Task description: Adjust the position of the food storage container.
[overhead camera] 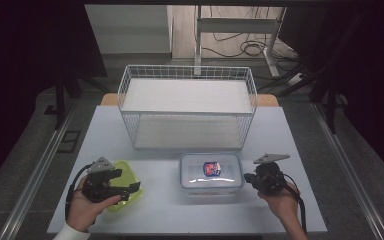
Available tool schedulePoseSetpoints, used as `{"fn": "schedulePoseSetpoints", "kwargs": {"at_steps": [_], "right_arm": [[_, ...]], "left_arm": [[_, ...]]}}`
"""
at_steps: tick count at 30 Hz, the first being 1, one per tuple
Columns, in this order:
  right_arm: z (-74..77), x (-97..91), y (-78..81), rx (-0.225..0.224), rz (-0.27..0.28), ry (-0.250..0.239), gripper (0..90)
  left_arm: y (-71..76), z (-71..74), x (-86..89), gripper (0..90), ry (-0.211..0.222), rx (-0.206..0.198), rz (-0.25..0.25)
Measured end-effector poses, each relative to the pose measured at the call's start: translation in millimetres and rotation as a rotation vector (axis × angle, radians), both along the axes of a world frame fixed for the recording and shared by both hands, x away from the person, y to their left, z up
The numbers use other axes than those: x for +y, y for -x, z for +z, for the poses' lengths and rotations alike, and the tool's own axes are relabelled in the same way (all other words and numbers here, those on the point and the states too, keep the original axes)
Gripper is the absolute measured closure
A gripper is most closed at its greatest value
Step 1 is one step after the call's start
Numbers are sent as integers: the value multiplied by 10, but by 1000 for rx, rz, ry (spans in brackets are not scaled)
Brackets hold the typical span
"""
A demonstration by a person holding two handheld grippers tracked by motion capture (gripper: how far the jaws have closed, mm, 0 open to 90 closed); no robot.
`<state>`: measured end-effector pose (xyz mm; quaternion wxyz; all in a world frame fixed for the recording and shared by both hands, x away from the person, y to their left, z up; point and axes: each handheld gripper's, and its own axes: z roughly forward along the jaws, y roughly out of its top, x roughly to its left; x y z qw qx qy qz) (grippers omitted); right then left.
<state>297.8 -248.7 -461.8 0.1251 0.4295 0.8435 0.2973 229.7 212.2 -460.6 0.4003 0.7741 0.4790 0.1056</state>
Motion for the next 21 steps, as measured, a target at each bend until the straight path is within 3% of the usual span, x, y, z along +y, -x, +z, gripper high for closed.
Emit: {"fn": "schedulePoseSetpoints", "kwargs": {"at_steps": [5, 14, 21], "right_arm": [[-18, 37, -33, 1, -2, -26, 890], [-53, 201, -113, -12, 21, -27, 890], [-42, 171, -114, -3, 16, -62, 890]], "left_arm": [[-8, -5, 0, 164, 4, 1, 2], [-25, -8, -20, 163, 2, -1, -19], [-4, 16, -2, 160, 12, -7, -19]]}}
